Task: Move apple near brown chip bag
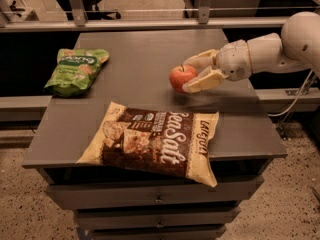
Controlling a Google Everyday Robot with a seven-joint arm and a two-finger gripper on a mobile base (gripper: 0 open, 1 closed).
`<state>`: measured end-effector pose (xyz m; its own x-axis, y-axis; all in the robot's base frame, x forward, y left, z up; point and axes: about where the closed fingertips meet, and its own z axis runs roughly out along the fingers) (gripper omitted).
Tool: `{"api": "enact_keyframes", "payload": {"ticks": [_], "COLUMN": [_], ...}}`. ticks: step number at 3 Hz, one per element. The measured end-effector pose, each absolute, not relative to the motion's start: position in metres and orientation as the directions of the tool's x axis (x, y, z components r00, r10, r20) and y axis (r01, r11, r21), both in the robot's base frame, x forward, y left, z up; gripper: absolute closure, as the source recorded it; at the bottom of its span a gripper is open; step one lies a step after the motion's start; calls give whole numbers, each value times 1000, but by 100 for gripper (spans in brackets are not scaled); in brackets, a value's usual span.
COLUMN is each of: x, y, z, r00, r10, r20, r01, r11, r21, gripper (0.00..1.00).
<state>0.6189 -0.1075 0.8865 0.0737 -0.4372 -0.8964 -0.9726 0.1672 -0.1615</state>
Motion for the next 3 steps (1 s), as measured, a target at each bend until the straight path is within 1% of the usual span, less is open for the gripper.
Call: {"api": "enact_keyframes", "payload": {"ticks": [1, 2, 3], "x": [591, 573, 562], "y": [-99, -94, -93], "z": [884, 881, 874], "r00": [131, 177, 202], "r10": [-418, -407, -408], "r20": [-899, -896, -890], "r01": [-983, -983, -979], "r11": [63, -26, -96], "r21": [-173, -183, -179], "gripper": [100, 84, 60]}}
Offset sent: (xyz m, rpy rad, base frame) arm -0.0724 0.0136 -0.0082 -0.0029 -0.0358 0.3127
